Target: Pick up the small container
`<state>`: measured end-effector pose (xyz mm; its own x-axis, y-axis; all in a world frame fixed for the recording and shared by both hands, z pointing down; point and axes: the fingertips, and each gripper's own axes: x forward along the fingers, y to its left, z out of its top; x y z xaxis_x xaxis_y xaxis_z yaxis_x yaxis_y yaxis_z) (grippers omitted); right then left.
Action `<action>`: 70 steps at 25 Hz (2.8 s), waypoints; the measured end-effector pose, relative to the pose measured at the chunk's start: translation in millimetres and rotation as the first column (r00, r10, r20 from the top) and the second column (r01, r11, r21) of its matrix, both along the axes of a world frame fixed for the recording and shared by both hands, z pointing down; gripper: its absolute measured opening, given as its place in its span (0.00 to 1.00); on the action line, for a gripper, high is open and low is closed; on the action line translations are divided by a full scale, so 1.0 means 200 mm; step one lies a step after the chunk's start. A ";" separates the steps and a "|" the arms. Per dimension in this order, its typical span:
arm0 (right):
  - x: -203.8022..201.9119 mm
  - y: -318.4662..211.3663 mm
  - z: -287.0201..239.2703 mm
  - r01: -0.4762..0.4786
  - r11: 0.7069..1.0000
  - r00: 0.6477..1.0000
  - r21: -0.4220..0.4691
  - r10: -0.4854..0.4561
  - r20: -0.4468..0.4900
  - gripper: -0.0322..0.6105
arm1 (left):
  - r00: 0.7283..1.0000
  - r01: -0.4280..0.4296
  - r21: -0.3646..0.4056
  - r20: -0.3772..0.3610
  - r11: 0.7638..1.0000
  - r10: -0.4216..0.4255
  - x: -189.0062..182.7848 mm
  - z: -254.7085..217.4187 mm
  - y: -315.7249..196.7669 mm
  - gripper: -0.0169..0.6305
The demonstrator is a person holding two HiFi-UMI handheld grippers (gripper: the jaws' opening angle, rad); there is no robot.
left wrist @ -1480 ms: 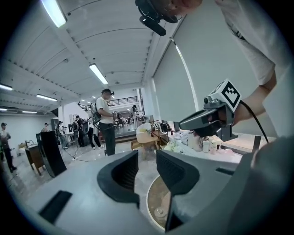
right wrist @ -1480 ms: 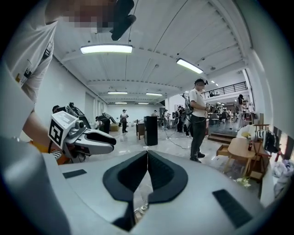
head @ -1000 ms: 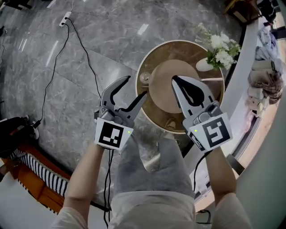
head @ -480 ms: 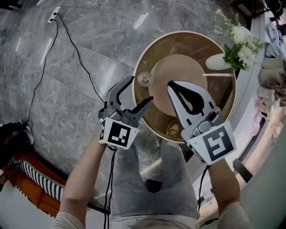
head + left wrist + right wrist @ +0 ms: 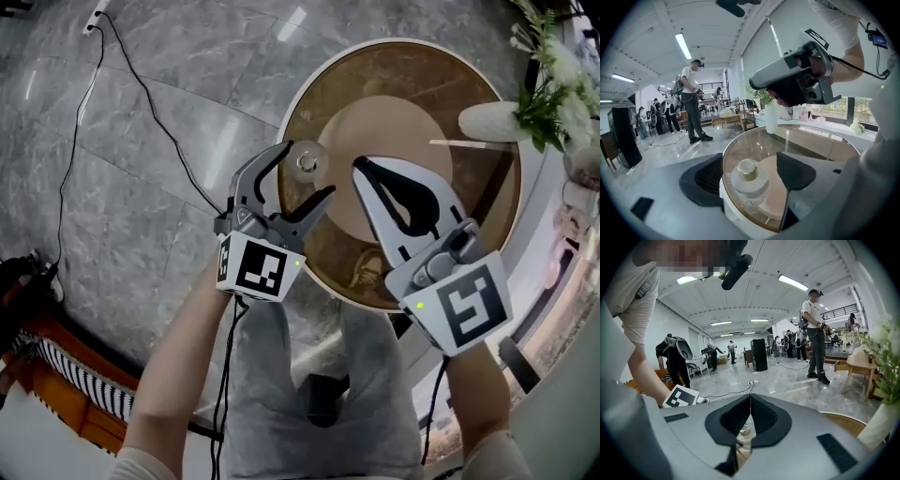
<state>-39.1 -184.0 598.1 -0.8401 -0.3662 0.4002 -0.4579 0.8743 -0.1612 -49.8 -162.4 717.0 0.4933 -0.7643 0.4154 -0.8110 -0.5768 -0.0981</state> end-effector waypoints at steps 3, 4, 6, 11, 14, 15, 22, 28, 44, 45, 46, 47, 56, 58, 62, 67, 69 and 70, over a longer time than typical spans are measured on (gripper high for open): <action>-0.01 -0.01 0.07 0.009 1.000 1.000 -0.003 -0.009 -0.005 0.06 | 1.000 0.004 0.004 -0.023 1.000 -0.003 0.00 0.07 -0.02 0.57; -0.02 -0.01 0.09 0.011 1.000 1.000 -0.005 -0.011 -0.004 0.06 | 1.000 -0.003 0.004 -0.026 1.000 0.003 0.01 0.10 -0.02 0.57; -0.02 -0.01 0.13 0.016 1.000 1.000 -0.010 -0.016 -0.003 0.06 | 1.000 -0.015 0.004 -0.026 1.000 0.015 0.02 0.13 -0.02 0.57; -0.02 -0.01 0.24 0.023 0.999 1.000 -0.034 -0.023 -0.016 0.06 | 0.999 -0.017 -0.011 -0.035 1.000 0.017 0.02 0.22 -0.06 0.57; -0.04 0.01 0.30 0.026 0.999 0.999 -0.047 -0.027 -0.020 0.06 | 0.998 -0.016 -0.010 -0.053 1.000 0.016 0.02 0.24 -0.08 0.57; -0.04 0.02 0.32 0.030 0.998 0.999 -0.050 -0.031 -0.022 0.06 | 0.999 -0.019 -0.008 -0.049 1.000 0.018 0.03 0.26 -0.09 0.57; -0.08 0.04 0.38 0.074 0.997 0.997 -0.033 -0.075 -0.021 0.06 | 0.996 -0.020 -0.049 -0.084 0.999 0.016 0.05 0.30 -0.14 0.57; -0.09 0.02 0.43 0.115 0.993 0.993 -0.034 -0.115 0.011 0.06 | 0.992 -0.057 -0.117 -0.121 0.992 0.043 0.10 0.34 -0.16 0.57; -0.16 0.12 0.57 0.354 0.934 0.932 -0.034 -0.350 0.089 0.27 | 0.937 -0.343 -0.060 -0.094 0.937 0.337 0.17 0.34 -0.09 0.57; -0.17 0.12 0.59 0.361 0.932 0.930 -0.031 -0.358 0.086 0.28 | 0.931 -0.358 -0.059 -0.095 0.932 0.351 0.17 0.34 -0.09 0.57; -0.17 0.12 0.60 0.368 0.930 0.928 -0.028 -0.364 0.082 0.29 | 0.927 -0.370 -0.058 -0.096 0.927 0.364 0.17 0.34 -0.08 0.57; -0.18 0.13 0.62 0.374 0.927 0.925 -0.024 -0.372 0.076 0.30 | 0.923 -0.378 -0.057 -0.096 0.924 0.372 0.18 0.33 -0.08 0.57; -0.21 0.15 0.69 0.388 0.921 0.920 0.028 -0.389 0.059 0.32 | 0.917 -0.393 -0.051 -0.098 0.918 0.387 0.18 0.33 -0.08 0.57; -0.22 0.16 0.69 0.386 0.921 0.920 0.047 -0.388 0.061 0.28 | 0.917 -0.393 -0.049 -0.099 0.918 0.387 0.18 0.33 -0.08 0.57; -0.22 0.16 0.68 0.351 0.932 0.929 0.089 -0.358 0.089 0.27 | 0.920 -0.385 -0.043 -0.100 0.922 0.380 0.18 0.32 -0.08 0.56; -0.21 0.16 0.69 0.313 0.942 0.941 0.116 -0.325 0.096 0.26 | 0.922 -0.379 -0.044 -0.101 0.925 0.373 0.18 0.33 -0.08 0.56; -0.21 0.15 0.69 0.296 0.948 0.946 0.117 -0.308 0.103 0.26 | 0.920 -0.384 -0.050 -0.101 0.922 0.378 0.18 0.33 -0.08 0.56; -0.21 0.15 0.69 0.289 0.950 0.948 0.116 -0.301 0.105 0.26 | 0.919 -0.388 -0.055 -0.101 0.920 0.382 0.18 0.34 -0.08 0.56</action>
